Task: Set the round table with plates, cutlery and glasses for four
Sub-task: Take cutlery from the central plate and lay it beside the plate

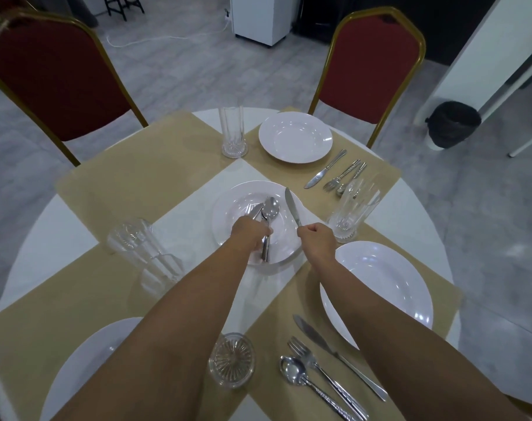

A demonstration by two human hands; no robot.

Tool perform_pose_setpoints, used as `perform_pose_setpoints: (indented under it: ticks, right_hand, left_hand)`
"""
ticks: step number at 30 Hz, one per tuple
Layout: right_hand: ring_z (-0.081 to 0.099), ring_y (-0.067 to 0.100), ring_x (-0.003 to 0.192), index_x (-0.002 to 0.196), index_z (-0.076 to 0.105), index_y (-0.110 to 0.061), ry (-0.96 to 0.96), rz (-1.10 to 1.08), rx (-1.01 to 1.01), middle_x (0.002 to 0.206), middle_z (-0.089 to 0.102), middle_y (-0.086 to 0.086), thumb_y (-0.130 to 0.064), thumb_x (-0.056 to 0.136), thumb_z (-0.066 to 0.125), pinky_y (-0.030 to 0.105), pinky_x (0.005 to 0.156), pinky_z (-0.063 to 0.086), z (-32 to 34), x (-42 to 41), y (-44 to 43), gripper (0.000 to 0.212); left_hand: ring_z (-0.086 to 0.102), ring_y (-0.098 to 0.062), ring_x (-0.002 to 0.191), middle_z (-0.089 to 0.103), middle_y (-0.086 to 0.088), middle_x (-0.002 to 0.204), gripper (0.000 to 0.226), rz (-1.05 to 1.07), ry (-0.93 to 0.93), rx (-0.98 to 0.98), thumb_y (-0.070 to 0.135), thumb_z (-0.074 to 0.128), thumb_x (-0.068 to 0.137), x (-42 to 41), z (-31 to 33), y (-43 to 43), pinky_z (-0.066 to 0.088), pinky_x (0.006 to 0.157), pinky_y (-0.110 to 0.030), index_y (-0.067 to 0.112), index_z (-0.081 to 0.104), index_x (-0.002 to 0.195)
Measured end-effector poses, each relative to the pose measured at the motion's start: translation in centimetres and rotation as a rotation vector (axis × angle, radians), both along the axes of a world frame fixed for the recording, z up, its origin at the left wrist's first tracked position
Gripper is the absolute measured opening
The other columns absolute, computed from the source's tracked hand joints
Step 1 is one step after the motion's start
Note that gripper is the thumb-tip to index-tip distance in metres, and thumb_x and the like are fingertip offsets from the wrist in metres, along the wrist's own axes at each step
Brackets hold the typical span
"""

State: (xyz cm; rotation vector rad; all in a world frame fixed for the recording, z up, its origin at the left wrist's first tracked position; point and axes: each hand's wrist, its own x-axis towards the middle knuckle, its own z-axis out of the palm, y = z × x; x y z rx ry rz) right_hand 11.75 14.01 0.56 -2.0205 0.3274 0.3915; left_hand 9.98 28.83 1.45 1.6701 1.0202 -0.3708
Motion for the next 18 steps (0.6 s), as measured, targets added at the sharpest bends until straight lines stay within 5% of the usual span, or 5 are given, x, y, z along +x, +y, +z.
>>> perform_pose_setpoints:
  ticks: [5,11,14,18]
  right_hand:
    - [0.049,0.019,0.068,0.073,0.054,-0.011,0.014,-0.029,0.022,0.072,0.055,0.003,-0.015,0.08,0.058,0.03,0.064,0.041,-0.5,-0.2,-0.9,0.009]
    - [0.048,0.021,0.066,0.064,0.05,-0.013,0.05,-0.079,0.054,0.067,0.054,0.003,-0.013,0.076,0.056,0.03,0.063,0.04,-1.1,-0.7,-1.2,0.013]
    - [0.053,0.023,0.07,0.068,0.057,-0.014,0.079,-0.086,0.1,0.071,0.059,0.002,-0.014,0.077,0.058,0.031,0.065,0.043,-1.3,-1.2,-1.0,0.009]
    - [0.058,0.024,0.074,0.077,0.065,-0.013,0.109,-0.072,0.119,0.08,0.063,0.004,-0.013,0.083,0.06,0.027,0.064,0.044,-1.4,-2.0,-0.6,0.008]
  left_hand:
    - [0.068,-0.028,0.099,0.069,-0.013,0.098,0.043,-0.225,-0.004,0.256,0.029,0.07,0.08,0.1,0.0,-1.5,0.054,0.086,-0.032,0.003,0.061,0.112]
    - [0.068,-0.031,0.1,0.07,-0.017,0.104,0.01,-0.195,-0.066,0.117,0.011,0.072,0.079,0.0,-0.8,-1.3,0.057,0.088,-0.041,0.005,0.069,0.087]
    - [0.065,-0.033,0.103,0.066,-0.014,0.091,0.021,-0.164,-0.126,0.123,0.003,0.073,0.075,-0.8,-0.8,-1.0,0.054,0.092,-0.042,0.016,0.059,0.068]
    - [0.064,-0.031,0.105,0.063,-0.014,0.108,0.04,-0.123,-0.133,0.059,0.006,0.074,0.076,-1.7,-0.3,-0.7,0.054,0.093,-0.041,0.008,0.057,0.112]
